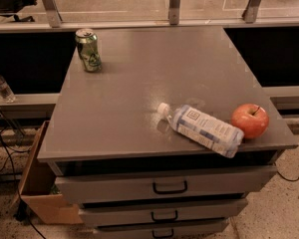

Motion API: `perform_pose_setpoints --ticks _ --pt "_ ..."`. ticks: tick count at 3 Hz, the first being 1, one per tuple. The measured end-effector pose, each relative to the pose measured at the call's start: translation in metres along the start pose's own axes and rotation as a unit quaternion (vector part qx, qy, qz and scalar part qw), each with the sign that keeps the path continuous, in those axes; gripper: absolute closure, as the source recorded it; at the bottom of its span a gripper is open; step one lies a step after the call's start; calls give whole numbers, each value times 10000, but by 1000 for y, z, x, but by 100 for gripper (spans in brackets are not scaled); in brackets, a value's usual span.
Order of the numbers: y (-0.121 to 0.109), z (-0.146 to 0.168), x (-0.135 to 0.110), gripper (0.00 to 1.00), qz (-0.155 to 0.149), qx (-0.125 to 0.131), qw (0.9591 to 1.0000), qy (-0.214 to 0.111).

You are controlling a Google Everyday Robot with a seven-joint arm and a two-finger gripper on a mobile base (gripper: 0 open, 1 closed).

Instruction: Move apple near blue plastic bottle

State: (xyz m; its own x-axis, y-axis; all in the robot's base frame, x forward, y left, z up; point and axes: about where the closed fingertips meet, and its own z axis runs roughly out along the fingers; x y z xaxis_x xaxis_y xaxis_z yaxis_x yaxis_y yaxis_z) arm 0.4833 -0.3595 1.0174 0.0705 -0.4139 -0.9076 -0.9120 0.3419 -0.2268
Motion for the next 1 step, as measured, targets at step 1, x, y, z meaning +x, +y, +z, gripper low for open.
perform_pose_setpoints --ticks 1 --pt "-6 3 -1 0 1 73 10000 -28"
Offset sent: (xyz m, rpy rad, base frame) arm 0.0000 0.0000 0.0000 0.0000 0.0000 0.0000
